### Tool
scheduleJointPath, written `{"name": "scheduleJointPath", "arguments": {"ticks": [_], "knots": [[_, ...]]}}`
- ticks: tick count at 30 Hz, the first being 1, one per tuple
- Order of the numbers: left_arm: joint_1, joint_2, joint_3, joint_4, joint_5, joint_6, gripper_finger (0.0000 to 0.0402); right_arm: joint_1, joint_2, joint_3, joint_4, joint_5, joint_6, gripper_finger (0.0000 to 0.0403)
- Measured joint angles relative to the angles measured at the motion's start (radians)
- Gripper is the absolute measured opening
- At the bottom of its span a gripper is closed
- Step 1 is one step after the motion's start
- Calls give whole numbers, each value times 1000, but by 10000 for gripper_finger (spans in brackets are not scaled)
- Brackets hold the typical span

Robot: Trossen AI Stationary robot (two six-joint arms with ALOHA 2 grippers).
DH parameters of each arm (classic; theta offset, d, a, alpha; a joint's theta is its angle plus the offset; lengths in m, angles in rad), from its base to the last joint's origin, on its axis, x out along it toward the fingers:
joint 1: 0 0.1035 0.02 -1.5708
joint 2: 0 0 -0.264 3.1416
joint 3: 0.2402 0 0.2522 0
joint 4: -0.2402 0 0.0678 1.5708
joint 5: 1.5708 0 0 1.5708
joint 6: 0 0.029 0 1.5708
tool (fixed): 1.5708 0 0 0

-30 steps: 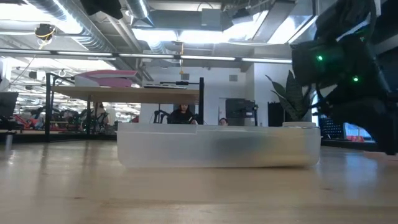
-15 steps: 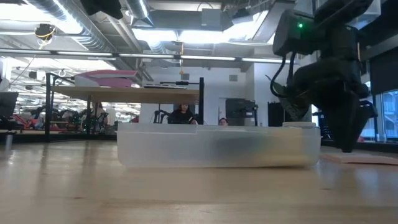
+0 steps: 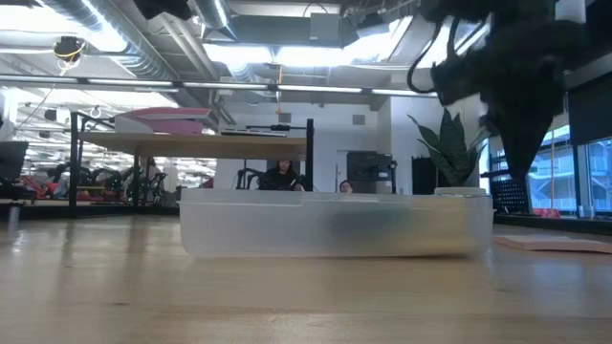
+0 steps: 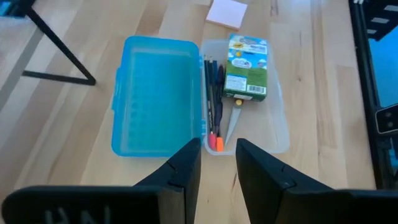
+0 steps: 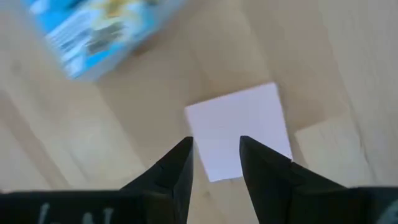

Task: Pack school essentials
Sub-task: Put the pink sticky note into the blue supply box

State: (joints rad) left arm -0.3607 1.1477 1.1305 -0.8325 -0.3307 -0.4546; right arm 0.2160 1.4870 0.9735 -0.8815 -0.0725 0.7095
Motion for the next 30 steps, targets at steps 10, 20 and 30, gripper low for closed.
{"name": "scheduleJointPath", "arguments": {"ticks": [10, 20, 30], "knots": [[0, 0, 0, 56, 11, 146, 94, 27, 0, 35, -35, 10, -141, 133], [0, 0, 0, 66, 11, 177, 94, 26, 0, 35, -37, -10, -165, 133], [0, 0, 0, 65, 10, 176, 94, 26, 0, 35, -26, -8, -142, 133]]}}
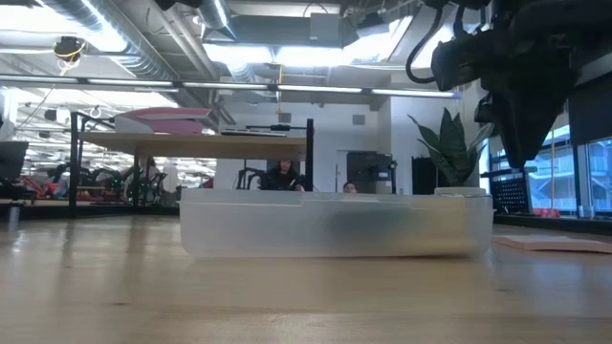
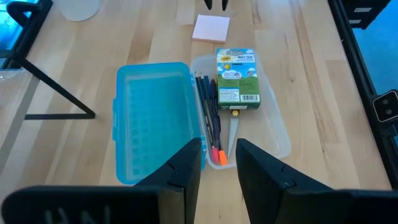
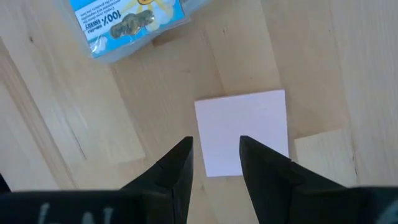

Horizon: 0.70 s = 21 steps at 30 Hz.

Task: Pack school essentials
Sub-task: Put the pink sticky note into the blue supply box

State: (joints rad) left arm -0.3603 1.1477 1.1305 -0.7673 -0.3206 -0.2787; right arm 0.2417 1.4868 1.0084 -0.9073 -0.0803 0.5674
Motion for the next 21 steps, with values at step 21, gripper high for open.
{"name": "scheduleJointPath", "arguments": {"ticks": [21], "knots": [[0, 0, 0, -1, 0, -1, 94, -1, 0, 0, -1, 71, -48, 201]]}}
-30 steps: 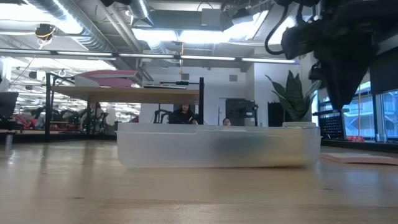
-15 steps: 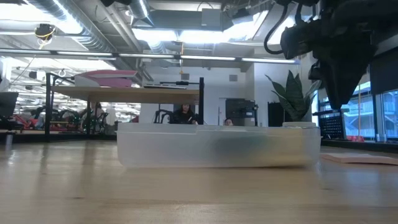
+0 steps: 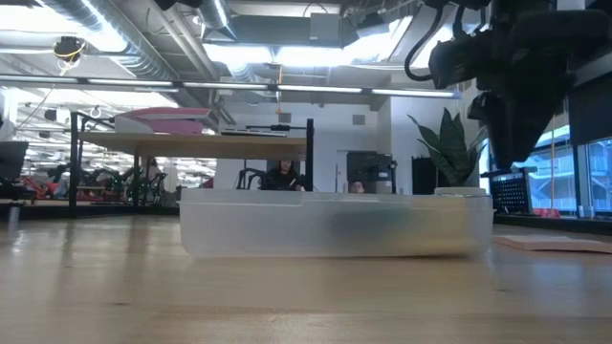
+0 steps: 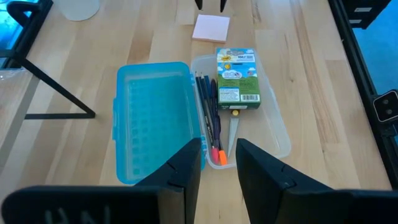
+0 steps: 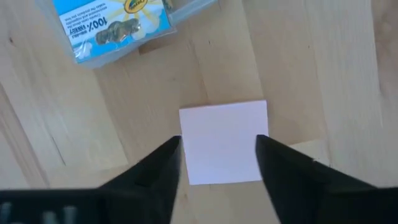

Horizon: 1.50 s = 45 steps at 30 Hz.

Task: Pack school essentials
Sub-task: Put the pink sticky note into the blue supply box

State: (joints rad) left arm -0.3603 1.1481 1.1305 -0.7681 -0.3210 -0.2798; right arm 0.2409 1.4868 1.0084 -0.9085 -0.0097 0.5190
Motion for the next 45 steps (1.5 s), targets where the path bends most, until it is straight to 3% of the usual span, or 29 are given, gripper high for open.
{"name": "scheduleJointPath", "arguments": {"ticks": [9, 12, 16, 28, 32, 45], "knots": [[0, 0, 0, 0, 0, 0, 94, 0, 0, 0, 1, -18, -4, 366], [0, 0, 0, 0, 0, 0, 94, 0, 0, 0, -2, -18, -23, 394], [0, 0, 0, 0, 0, 0, 94, 0, 0, 0, 12, -25, -51, 388], [0, 0, 0, 0, 0, 0, 94, 7, 1, -1, 50, -177, -68, 385], [0, 0, 0, 0, 0, 0, 94, 4, 1, -1, 39, -85, -5, 387], [0, 0, 0, 0, -1, 0, 94, 5, 1, -1, 12, -63, -60, 399]]}}
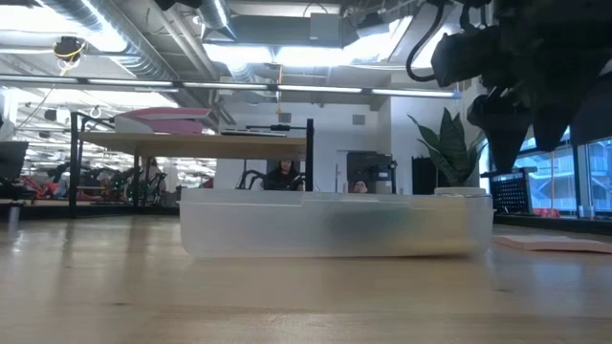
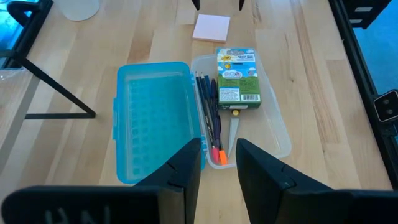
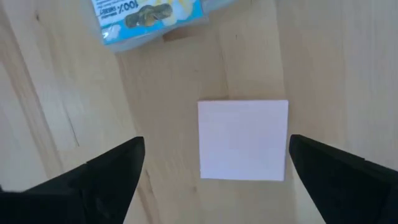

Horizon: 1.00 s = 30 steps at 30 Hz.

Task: Pack school essentials
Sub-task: Put the pink sticky note into the blue supply box

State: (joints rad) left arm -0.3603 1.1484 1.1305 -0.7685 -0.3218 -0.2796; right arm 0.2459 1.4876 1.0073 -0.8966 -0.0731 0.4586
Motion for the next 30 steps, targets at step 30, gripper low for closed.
{"name": "scheduleJointPath", "arguments": {"ticks": [30], "knots": [[0, 0, 0, 0, -4, 0, 94, 20, 1, -287, 311, 93, -22, 399]]}}
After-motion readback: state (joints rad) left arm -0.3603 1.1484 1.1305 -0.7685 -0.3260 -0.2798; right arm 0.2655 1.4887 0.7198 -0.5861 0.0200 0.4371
